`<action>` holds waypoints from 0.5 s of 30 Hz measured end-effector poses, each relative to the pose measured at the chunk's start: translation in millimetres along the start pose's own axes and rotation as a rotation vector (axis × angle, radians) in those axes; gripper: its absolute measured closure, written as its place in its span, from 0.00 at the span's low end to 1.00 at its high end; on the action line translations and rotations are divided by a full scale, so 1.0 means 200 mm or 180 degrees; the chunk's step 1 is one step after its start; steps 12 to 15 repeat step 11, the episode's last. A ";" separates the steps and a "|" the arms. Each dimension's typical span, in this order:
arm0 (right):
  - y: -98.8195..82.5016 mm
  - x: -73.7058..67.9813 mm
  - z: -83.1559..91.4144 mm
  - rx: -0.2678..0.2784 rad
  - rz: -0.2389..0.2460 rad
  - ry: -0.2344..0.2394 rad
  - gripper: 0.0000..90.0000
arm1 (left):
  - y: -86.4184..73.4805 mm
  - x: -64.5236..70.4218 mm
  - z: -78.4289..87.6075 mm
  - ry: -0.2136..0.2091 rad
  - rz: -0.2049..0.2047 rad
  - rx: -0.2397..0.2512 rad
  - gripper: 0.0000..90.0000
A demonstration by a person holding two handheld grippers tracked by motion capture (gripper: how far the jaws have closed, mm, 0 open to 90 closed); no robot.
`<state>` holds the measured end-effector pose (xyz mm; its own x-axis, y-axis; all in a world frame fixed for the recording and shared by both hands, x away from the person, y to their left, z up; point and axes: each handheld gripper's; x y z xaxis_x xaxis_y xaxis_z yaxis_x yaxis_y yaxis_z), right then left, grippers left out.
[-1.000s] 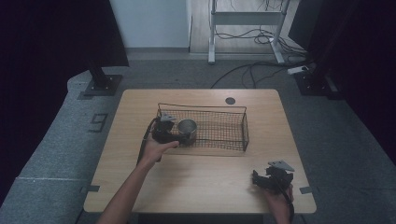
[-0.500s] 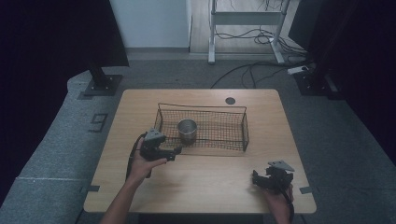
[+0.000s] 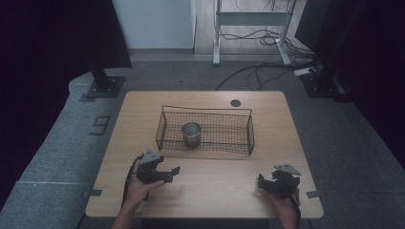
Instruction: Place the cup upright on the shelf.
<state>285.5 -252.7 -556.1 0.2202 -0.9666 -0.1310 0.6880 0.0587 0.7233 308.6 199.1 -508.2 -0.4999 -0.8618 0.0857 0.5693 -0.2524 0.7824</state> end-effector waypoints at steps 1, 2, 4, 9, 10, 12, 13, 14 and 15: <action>0.00 0.00 0.00 0.0000 -0.0001 0.0000 0.04 | -0.01 0.00 0.00 -0.0004 0.0008 -0.0029 0.16; 0.00 0.00 0.00 0.0000 0.0000 0.0001 0.05 | -0.02 -0.01 -0.01 0.0006 -0.0008 -0.0060 0.16; 0.00 0.00 0.00 0.0001 0.0000 0.0004 0.05 | -0.03 -0.02 0.00 0.0022 0.0009 -0.0050 0.16; 0.00 0.00 0.00 0.0003 0.0007 0.0006 0.05 | -0.07 -0.05 0.03 0.0000 0.0088 -0.0062 0.16; 0.00 0.00 0.00 0.0004 0.0007 0.0005 0.05 | -0.08 -0.06 0.03 -0.0004 0.0101 -0.0065 0.16; 0.00 0.00 0.00 0.0007 0.0011 0.0004 0.05 | -0.09 -0.07 0.03 0.0005 0.0121 -0.0068 0.16; 0.00 0.00 0.00 0.0007 0.0011 0.0004 0.05 | -0.09 -0.07 0.03 0.0005 0.0121 -0.0068 0.16; 0.00 0.00 0.00 0.0007 0.0011 0.0004 0.05 | -0.09 -0.07 0.03 0.0005 0.0121 -0.0068 0.16; 0.00 0.00 0.00 0.0007 0.0011 0.0004 0.05 | -0.09 -0.07 0.03 0.0005 0.0121 -0.0068 0.16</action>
Point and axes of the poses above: each handheld gripper's, and its own axes: z roughly backward along the jaws, y roughly out of its top, x roughly to its right, and after that the axes turned 10 degrees about y, right-handed
